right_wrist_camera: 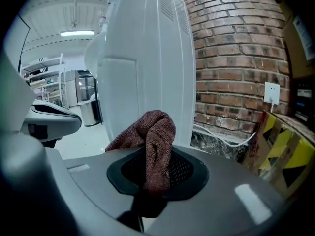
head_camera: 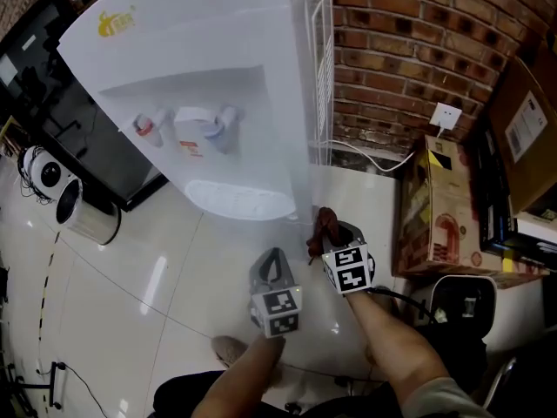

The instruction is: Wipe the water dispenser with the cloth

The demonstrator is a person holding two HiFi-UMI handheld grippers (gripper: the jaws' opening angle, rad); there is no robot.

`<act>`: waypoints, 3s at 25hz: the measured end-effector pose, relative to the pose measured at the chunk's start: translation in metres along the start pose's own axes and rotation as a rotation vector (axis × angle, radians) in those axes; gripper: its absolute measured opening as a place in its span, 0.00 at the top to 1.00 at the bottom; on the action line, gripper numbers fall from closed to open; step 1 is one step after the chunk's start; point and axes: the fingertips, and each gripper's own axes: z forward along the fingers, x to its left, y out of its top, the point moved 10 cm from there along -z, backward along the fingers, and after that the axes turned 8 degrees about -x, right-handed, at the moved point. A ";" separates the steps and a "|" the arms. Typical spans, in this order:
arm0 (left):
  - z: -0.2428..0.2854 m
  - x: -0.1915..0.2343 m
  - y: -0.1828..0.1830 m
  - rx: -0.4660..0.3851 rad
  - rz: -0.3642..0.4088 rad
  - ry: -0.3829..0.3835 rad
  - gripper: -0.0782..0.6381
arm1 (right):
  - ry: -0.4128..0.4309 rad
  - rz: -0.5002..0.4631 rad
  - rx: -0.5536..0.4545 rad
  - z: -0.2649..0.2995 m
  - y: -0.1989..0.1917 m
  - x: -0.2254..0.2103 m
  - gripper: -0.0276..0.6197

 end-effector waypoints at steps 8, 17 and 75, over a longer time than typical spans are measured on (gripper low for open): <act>0.013 -0.013 -0.025 0.057 -0.029 -0.018 0.89 | -0.010 0.057 0.131 0.028 -0.056 0.000 0.82; 0.014 -0.012 -0.038 0.110 -0.040 -0.006 0.89 | 0.014 0.069 0.305 0.051 -0.108 0.009 0.82; -0.114 0.002 0.340 -0.490 -0.014 0.114 0.89 | 0.237 -0.295 -0.799 -0.147 0.435 -0.038 0.82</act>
